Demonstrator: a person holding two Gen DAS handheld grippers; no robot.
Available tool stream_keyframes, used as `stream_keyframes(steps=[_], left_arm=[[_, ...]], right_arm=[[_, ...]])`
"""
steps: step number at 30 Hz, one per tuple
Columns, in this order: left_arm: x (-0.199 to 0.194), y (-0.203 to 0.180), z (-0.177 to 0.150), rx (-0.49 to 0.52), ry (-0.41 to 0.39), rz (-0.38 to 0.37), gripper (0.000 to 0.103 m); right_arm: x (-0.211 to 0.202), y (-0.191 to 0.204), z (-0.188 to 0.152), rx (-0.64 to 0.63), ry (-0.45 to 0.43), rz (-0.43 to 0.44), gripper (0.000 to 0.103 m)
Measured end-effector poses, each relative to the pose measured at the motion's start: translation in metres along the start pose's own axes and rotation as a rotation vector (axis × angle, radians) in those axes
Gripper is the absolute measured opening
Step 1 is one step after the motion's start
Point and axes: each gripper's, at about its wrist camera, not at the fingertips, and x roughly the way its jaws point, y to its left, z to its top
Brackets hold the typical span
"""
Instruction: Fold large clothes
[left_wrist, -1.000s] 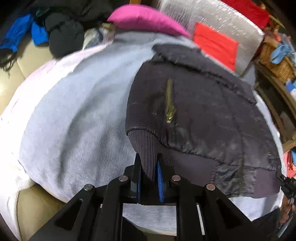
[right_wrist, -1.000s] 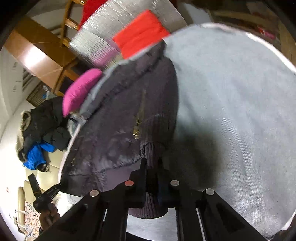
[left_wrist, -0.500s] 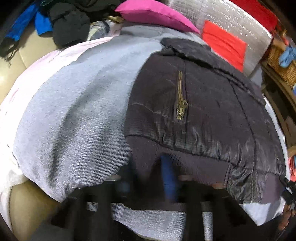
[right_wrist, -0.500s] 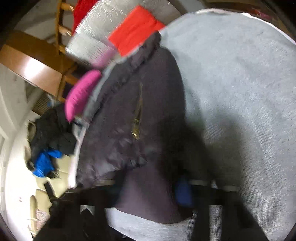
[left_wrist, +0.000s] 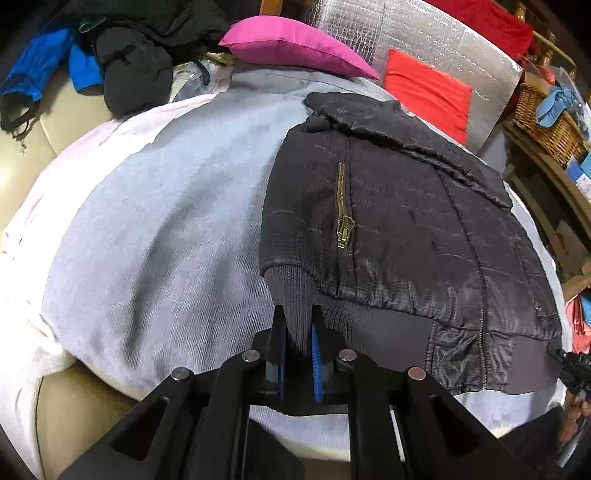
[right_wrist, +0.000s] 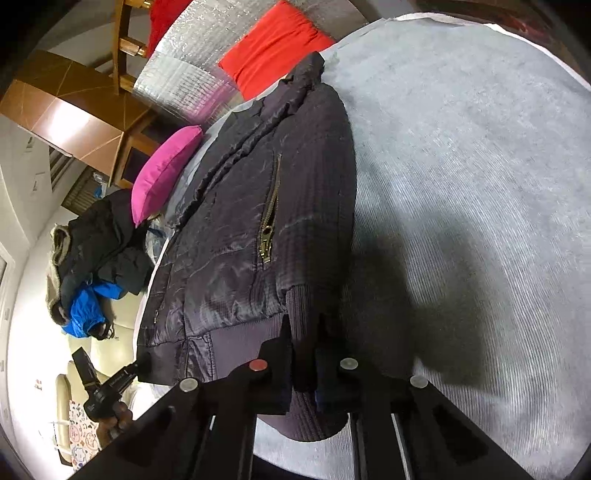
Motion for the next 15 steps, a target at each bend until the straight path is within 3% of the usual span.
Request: stream_keyframes(steps=[6,11,15], left_arm=[[0.001,0.004,-0.005,-0.02,0.018,-0.005,0.011],[0.015,0.01,0.006,-0.085,0.05,-0.025,0.016],[0.018,0.012,0.01,-0.132,0.03,-0.009,0.033]], right_arm=[[-0.019,-0.007,-0.029,0.004,0.028,0.007,0.009],[-0.025,-0.003,-0.026,-0.02,0.013,0.007,0.013],[-0.018,0.005,-0.02,-0.055,0.005,-0.042,0.019]])
